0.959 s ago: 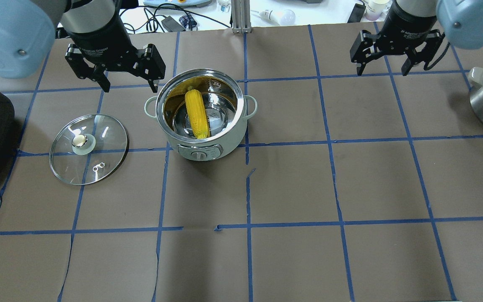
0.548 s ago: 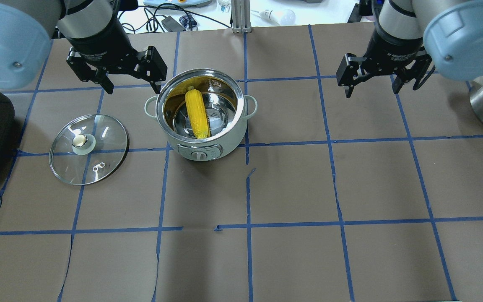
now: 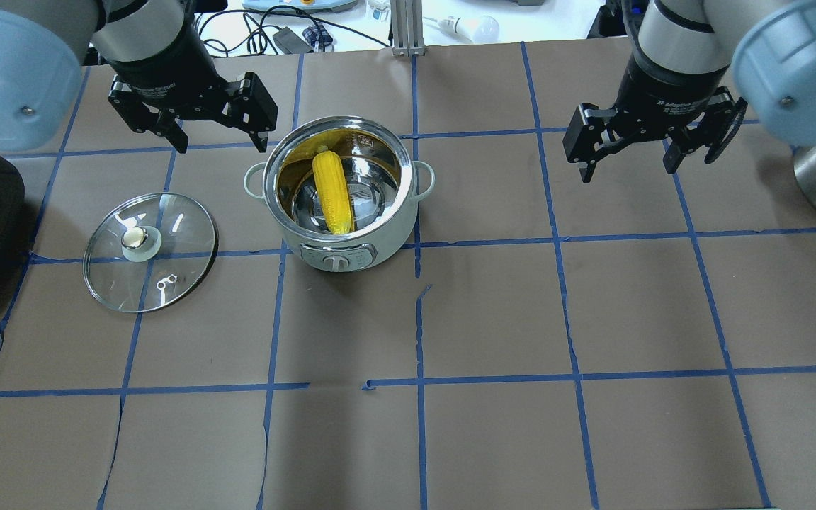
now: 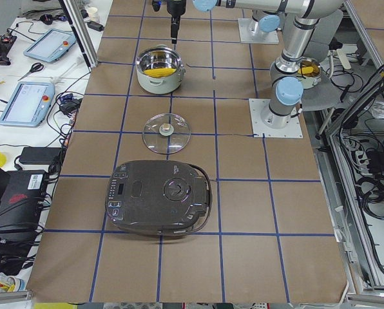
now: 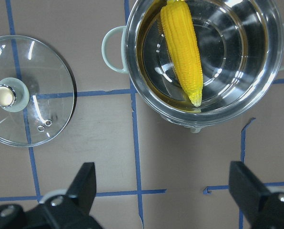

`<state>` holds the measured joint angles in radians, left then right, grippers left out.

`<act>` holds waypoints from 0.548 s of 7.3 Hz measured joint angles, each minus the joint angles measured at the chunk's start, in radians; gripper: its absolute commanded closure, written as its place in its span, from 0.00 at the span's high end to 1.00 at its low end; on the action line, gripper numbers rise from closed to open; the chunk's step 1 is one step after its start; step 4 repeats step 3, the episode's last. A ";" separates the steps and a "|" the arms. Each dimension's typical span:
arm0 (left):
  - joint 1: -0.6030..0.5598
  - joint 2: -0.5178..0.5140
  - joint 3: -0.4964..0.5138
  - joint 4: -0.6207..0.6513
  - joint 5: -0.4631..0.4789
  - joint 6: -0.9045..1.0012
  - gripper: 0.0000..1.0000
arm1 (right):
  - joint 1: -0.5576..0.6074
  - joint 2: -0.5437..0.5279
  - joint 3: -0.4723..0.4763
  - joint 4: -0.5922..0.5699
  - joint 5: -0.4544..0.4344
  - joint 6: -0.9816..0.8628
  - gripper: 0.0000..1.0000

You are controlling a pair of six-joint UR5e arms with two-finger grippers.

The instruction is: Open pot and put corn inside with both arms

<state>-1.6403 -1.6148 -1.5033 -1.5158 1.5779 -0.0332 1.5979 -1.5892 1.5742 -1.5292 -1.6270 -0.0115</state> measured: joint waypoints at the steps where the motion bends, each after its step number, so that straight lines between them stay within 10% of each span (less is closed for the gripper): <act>1: 0.002 0.000 0.000 0.000 -0.001 0.000 1.00 | 0.001 -0.009 -0.005 0.012 0.002 -0.002 1.00; 4: 0.003 0.001 0.000 -0.001 -0.001 -0.001 1.00 | 0.001 -0.013 -0.008 0.016 0.003 -0.003 1.00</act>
